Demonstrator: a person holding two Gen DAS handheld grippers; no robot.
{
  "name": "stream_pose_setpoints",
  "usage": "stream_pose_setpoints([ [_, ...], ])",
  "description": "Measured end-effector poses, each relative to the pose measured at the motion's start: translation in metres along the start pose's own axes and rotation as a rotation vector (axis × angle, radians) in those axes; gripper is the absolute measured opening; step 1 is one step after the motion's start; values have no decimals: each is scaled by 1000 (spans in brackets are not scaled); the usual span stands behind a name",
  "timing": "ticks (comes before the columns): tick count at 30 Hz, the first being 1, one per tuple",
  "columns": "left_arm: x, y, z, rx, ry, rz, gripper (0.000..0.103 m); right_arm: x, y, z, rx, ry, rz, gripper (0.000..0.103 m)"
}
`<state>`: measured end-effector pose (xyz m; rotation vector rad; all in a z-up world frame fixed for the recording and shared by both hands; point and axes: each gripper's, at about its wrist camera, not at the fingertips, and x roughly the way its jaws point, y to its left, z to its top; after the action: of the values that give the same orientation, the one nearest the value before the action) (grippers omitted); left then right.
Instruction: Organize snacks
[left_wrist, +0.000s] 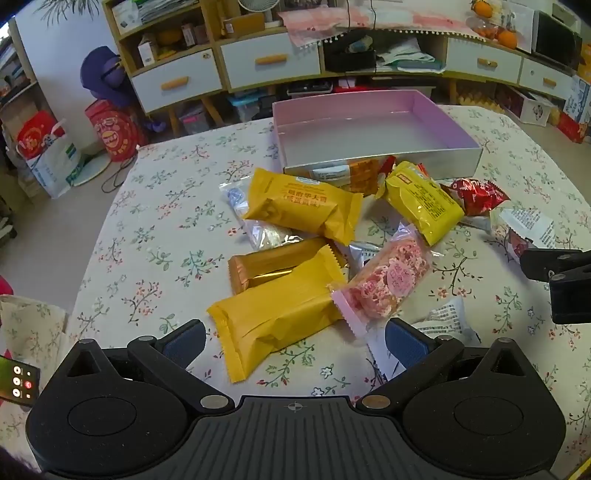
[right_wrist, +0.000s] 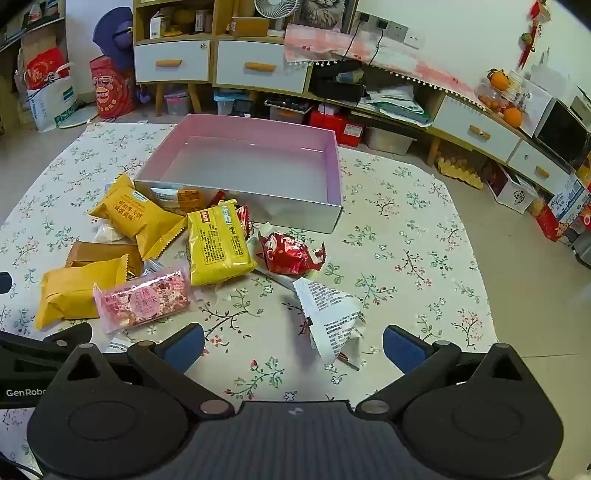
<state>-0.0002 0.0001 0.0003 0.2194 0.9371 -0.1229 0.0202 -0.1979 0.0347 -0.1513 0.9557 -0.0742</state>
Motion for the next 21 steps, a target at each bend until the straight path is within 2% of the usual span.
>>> stream_pose_setpoints([
  [21, -2, 5, 2, -28, 6, -36, 103, 2, 2, 0, 18, 0, 30, 81],
])
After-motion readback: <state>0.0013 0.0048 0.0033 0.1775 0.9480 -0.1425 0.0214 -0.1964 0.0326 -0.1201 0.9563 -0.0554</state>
